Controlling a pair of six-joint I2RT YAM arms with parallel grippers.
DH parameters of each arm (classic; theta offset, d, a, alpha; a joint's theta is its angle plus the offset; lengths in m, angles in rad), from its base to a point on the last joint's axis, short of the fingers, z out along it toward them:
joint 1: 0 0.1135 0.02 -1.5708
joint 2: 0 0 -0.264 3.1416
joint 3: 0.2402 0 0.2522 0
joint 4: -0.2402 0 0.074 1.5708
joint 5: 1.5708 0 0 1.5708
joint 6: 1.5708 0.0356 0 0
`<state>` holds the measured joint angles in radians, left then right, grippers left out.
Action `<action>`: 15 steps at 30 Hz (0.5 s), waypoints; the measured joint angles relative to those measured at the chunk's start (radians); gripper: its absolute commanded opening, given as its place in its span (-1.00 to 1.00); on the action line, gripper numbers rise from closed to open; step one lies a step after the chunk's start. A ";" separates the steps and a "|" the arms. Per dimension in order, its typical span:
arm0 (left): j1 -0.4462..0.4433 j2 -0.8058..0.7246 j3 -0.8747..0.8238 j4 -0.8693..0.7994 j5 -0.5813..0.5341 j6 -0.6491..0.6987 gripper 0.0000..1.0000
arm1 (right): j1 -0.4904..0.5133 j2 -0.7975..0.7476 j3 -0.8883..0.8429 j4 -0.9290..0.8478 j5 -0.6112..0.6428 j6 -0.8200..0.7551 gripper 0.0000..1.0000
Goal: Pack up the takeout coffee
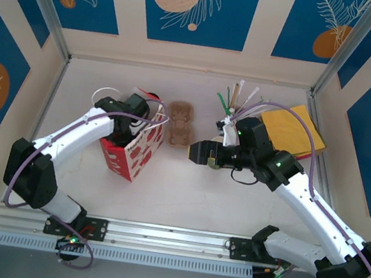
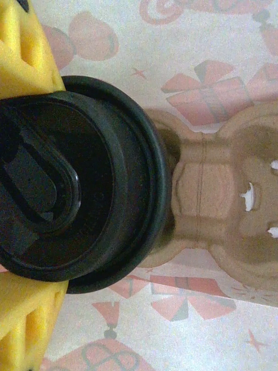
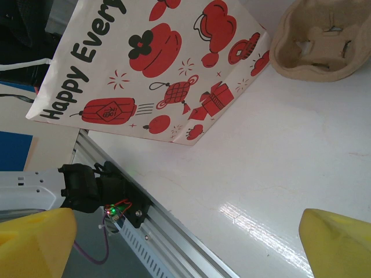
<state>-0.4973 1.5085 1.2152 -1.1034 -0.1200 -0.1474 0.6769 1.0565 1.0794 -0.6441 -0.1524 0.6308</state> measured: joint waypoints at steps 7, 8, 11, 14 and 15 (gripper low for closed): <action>0.000 0.001 0.000 0.000 0.000 0.000 0.15 | 0.000 0.000 0.000 0.000 0.000 0.000 0.97; 0.000 0.001 0.000 0.000 0.000 0.000 0.15 | 0.000 0.000 0.000 0.000 0.000 0.001 0.98; 0.000 0.001 0.000 0.000 0.000 0.000 0.15 | 0.000 0.000 0.000 0.000 0.000 0.003 0.98; 0.000 0.001 -0.001 0.001 0.000 0.000 0.15 | 0.004 0.000 0.000 0.000 0.000 0.003 0.98; 0.000 0.001 -0.002 0.002 0.000 0.000 0.15 | 0.006 0.000 0.000 0.000 0.000 0.003 0.98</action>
<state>-0.4976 1.5093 1.2133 -1.1011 -0.1204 -0.1478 0.6834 1.0565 1.0794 -0.6437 -0.1528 0.6342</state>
